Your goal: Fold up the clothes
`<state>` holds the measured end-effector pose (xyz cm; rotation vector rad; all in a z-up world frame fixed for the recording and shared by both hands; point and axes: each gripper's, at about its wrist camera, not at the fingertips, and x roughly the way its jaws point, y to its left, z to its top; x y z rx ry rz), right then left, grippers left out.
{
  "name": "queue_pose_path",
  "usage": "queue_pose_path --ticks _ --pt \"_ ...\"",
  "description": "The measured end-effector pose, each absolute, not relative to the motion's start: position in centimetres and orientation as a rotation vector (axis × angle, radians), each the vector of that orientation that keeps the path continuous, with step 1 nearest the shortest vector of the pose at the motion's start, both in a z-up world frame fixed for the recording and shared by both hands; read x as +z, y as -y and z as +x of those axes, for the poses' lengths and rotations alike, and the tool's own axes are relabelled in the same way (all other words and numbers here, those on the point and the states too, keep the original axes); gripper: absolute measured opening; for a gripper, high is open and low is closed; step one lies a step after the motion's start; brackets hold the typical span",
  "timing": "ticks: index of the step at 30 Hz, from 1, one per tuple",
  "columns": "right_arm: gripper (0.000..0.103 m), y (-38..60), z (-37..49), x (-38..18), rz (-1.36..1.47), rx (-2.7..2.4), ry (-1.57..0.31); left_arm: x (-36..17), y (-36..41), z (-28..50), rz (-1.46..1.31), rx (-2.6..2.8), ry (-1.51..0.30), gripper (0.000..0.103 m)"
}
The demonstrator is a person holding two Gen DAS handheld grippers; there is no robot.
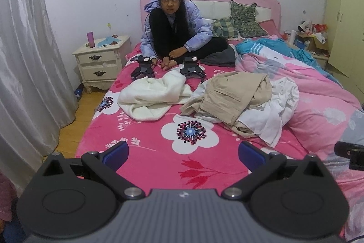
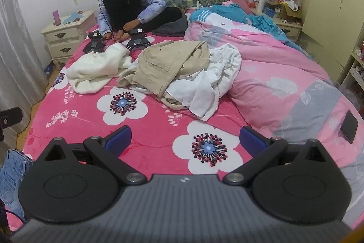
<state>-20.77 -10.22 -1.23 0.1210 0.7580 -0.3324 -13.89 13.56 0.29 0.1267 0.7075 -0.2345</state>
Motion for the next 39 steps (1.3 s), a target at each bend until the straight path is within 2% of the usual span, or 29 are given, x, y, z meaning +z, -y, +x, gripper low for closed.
queue_pose_path --ticks 39 --pt "0.102 9.4 -19.9 -1.0 0.094 -0.326 -0.762 1.3 -16.6 -11.4 0.064 -0.125 -0.677 0.103"
